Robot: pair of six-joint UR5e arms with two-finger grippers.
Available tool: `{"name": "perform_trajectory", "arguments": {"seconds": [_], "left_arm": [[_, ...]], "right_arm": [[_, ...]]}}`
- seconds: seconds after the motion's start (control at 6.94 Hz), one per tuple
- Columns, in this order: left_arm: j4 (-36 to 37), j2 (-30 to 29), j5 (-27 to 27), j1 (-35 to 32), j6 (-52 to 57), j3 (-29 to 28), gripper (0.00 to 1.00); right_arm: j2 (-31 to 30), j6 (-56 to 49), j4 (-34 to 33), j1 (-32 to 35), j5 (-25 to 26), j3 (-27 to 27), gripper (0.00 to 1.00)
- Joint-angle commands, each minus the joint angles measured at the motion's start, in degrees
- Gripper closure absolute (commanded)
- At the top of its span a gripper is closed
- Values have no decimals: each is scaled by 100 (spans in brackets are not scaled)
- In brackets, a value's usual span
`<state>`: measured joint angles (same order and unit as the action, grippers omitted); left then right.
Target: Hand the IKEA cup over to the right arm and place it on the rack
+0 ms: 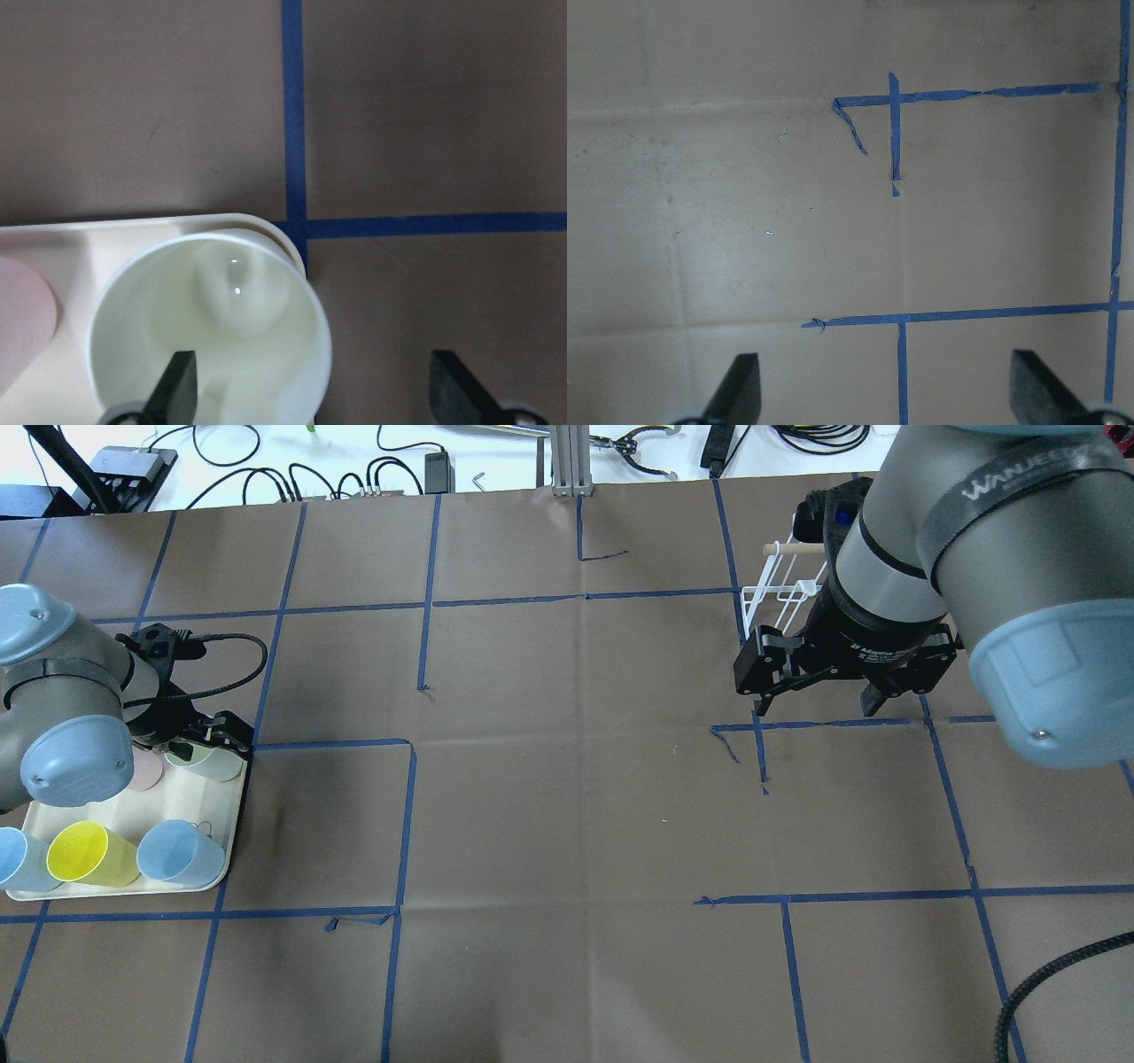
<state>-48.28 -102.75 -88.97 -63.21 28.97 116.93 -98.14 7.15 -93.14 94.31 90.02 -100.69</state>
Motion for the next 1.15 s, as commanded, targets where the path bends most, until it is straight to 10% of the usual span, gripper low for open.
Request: {"name": "perform_trajectory", "arguments": {"seconds": [0.0, 0.58, 1.01], "left_arm": [[-5, 1, -7, 2, 82, -39, 99], [-407, 255, -173, 2, 197, -389, 100], [-2416, 545, -165, -426, 179, -1852, 100]], "right_arm": [[49, 23, -134, 0, -2, -151, 0], [-29, 67, -3928, 26, -28, -1459, 0], [-3, 502, -6492, 26, -1571, -2339, 0]]}}
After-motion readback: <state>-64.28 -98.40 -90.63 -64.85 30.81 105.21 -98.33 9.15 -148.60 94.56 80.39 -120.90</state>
